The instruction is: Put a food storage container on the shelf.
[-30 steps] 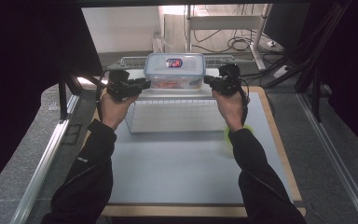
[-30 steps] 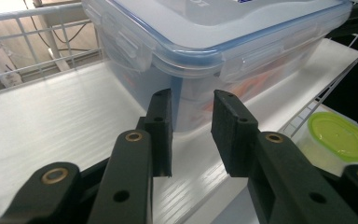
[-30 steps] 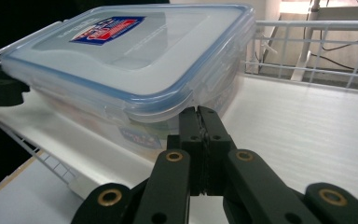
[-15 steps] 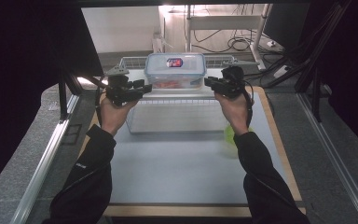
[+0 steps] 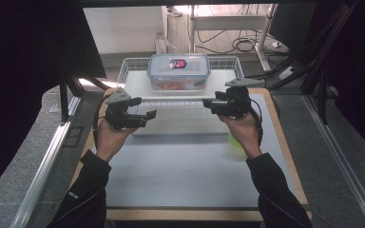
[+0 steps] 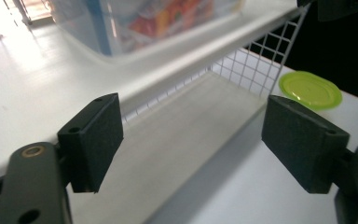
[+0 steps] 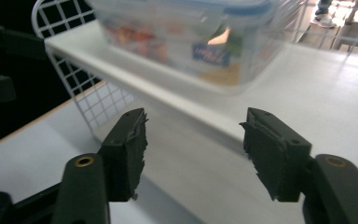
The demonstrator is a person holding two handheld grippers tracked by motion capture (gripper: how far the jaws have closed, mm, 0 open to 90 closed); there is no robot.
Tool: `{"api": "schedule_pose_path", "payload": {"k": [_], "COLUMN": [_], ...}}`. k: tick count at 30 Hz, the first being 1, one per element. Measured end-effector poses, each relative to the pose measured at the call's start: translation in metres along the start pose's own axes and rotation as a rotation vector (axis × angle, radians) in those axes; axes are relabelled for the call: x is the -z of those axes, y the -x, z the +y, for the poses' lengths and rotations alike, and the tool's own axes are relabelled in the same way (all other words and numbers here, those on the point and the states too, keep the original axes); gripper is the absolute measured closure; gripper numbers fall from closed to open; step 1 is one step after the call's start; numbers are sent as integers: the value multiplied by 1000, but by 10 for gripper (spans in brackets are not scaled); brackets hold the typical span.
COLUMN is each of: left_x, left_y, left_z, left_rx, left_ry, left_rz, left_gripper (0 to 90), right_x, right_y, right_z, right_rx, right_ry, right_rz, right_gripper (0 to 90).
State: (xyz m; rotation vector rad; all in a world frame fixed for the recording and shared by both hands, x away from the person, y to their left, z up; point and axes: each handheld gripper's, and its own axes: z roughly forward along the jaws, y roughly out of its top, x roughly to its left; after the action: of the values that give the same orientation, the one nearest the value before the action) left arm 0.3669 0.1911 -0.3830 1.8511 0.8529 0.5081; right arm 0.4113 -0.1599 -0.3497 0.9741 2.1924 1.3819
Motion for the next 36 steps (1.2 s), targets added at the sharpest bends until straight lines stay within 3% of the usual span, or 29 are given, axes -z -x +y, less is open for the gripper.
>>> {"api": "schedule_pose_path", "payload": {"k": [12, 22, 30, 36], "left_x": [16, 18, 23, 27], "left_y": [26, 44, 55, 62], "left_z": [-39, -75, -100, -121], "left_rx": [9, 16, -20, -41], "left_ry": [-6, -41, -65, -73], "left_rz": [-26, -43, -31, -9], "left_gripper": [104, 35, 14, 10], "right_x": [16, 29, 33, 38], "right_y": [-14, -19, -26, -33], "right_z": [-39, -76, -105, -124], "right_rx": [71, 67, 77, 85], "right_ry": [-42, -45, -99, -102], "right_rz": [21, 43, 35, 31], "right_gripper": [240, 96, 62, 53]}}
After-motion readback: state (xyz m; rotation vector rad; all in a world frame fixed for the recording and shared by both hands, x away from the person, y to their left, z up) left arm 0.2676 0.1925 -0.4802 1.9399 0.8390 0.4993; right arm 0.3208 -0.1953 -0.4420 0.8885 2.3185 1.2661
